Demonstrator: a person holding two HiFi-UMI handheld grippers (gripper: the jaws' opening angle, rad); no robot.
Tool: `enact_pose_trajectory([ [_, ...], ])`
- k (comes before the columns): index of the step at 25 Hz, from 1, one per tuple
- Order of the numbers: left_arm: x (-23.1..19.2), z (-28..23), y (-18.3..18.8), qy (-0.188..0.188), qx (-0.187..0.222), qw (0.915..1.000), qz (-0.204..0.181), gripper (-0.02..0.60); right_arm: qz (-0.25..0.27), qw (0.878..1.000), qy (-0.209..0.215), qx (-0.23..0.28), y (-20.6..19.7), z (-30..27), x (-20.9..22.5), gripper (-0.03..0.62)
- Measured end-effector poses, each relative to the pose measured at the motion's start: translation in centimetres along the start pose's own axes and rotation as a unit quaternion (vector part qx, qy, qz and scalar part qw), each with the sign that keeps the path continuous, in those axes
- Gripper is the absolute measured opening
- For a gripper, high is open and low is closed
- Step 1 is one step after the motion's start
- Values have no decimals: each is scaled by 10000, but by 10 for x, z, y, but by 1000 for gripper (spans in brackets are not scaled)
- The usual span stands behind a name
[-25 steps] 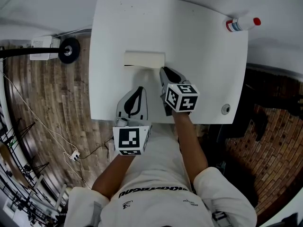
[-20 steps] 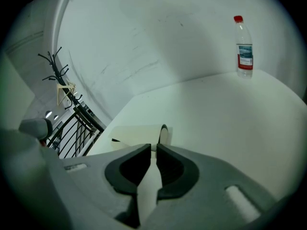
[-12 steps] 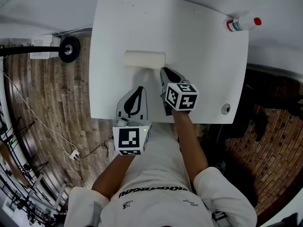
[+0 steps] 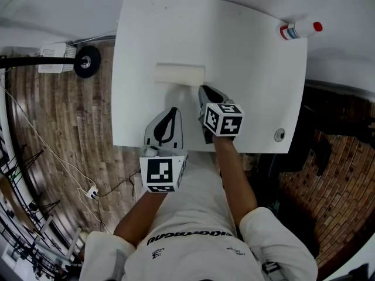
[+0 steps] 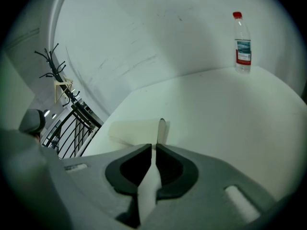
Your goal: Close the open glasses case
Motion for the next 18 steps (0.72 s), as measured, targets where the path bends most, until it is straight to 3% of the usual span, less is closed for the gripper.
enact_pose_trajectory([
  [11,7,22,23,-35,207,9998,-75,-2,-107,9980,67,618,37,46,-17,-3],
  [18,19,55,53,-92,468,9987,-197,-2,186,9924,22,1218,69,110,-44,-3],
])
Point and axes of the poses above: the fingertips, and each gripper's own axes: z backward along the fingers, x to its right, y out of its top, the point moved 1 cm from there along z, backward along the fingers, and after that the axes turned 13 degrees about z, right-handed, at the moved point
